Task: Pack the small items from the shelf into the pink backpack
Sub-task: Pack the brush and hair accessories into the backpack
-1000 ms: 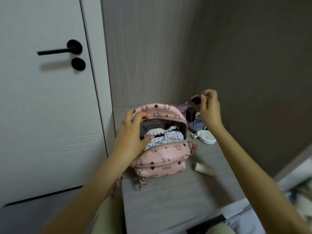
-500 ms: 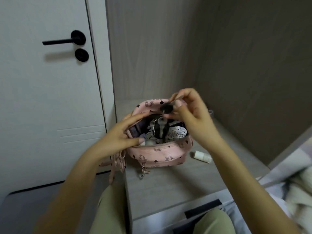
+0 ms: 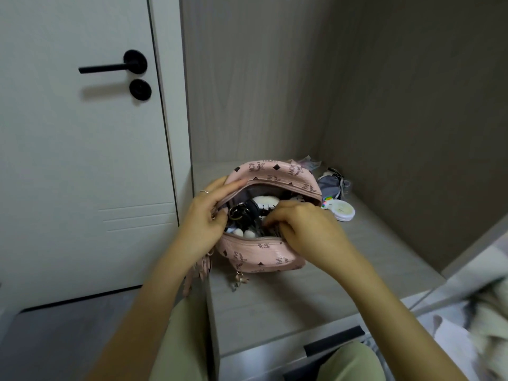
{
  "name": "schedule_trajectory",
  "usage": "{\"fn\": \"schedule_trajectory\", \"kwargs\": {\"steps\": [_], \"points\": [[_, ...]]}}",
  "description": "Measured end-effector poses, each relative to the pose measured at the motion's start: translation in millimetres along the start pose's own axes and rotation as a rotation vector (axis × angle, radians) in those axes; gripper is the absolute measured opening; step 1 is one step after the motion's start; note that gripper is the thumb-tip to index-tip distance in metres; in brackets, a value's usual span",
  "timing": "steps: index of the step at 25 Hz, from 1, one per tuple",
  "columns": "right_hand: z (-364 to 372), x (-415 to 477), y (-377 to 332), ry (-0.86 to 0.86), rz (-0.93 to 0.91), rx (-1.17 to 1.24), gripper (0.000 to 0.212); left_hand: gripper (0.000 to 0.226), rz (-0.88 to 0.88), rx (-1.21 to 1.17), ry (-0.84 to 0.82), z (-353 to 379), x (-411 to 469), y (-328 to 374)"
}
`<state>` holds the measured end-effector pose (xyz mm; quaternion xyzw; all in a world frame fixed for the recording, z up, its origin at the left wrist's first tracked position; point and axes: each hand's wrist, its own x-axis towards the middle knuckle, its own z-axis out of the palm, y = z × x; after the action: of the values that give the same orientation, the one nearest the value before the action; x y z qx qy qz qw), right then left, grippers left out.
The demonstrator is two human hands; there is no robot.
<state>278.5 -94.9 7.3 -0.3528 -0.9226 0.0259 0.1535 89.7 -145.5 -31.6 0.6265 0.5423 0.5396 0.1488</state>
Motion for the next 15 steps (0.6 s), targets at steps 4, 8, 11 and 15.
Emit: {"fn": "schedule_trajectory", "kwargs": {"steps": [4, 8, 11, 15], "points": [[5.0, -2.8, 3.3, -0.088, -0.053, 0.264, 0.055, 0.052, -0.021, -0.038, -0.044, -3.7, -0.4, 4.7], [11.0, -1.8, 3.8, -0.107, -0.098, 0.282, 0.059, 0.053, -0.034, -0.074, -0.119, -12.8, 0.1, 10.8], [18.0, 8.1, -1.9, -0.174, -0.094, 0.175, 0.065, 0.067, -0.046, -0.065, -0.200, -17.7, 0.4, 10.7], [18.2, 16.5, -10.4, -0.021, -0.151, 0.160, 0.034, 0.063, -0.064, -0.076, -0.205, -15.2, -3.2, 9.8]]}}
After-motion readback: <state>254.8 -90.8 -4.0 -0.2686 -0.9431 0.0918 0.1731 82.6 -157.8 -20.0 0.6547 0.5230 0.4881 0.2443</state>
